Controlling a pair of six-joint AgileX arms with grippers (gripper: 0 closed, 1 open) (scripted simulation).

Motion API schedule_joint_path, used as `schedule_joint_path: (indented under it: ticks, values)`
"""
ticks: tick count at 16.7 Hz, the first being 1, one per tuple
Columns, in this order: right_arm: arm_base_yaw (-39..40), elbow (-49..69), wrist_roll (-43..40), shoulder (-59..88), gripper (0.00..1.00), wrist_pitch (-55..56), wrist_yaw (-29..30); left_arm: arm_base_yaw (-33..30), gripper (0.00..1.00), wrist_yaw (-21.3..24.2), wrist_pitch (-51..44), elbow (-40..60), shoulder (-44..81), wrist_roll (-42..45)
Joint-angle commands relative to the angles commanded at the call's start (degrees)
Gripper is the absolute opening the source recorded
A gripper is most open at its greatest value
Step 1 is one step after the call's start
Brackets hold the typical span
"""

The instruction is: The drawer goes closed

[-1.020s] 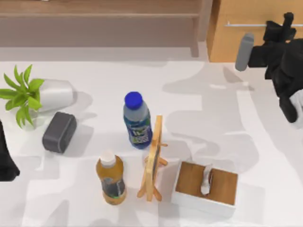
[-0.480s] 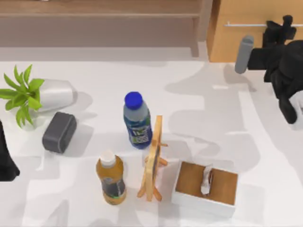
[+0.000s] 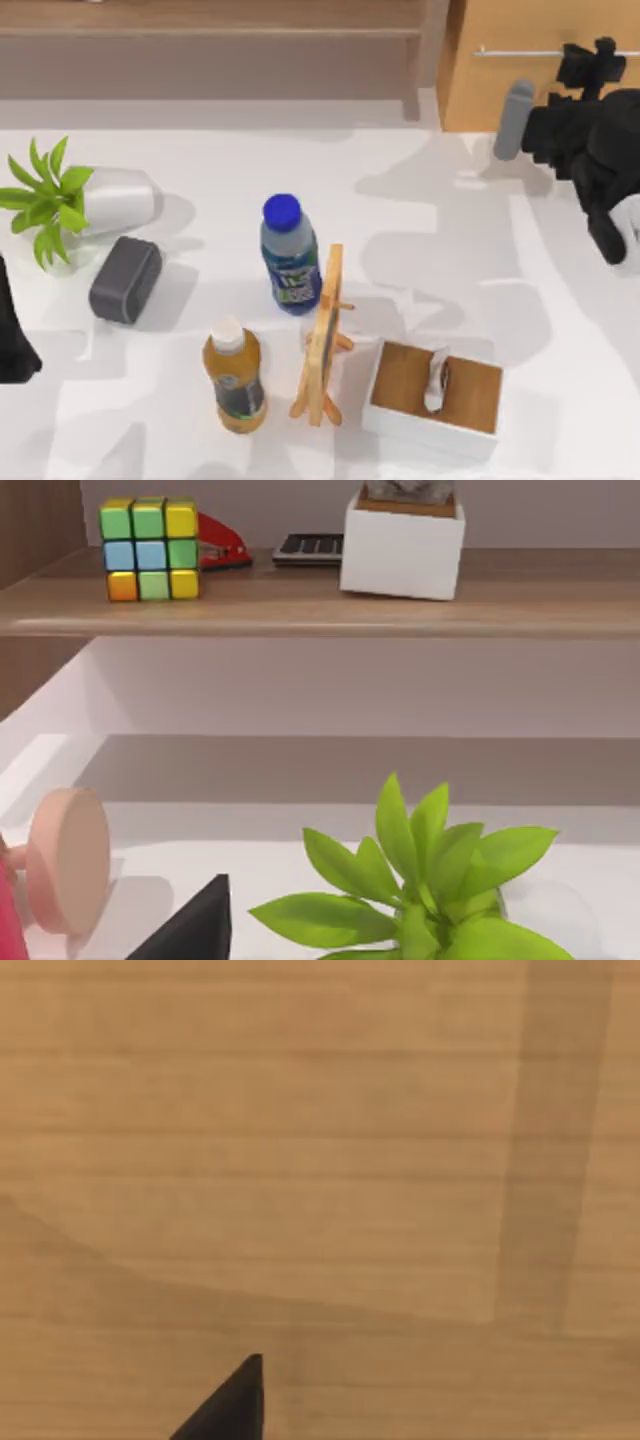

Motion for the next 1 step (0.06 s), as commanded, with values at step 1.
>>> schedule_joint_path:
  ticks: [1]
  values:
    - [0.00, 0.00, 0.00, 0.00, 1.00, 0.00, 0.00, 0.00, 1.00, 0.00, 0.00, 0.00, 0.00, 0.00]
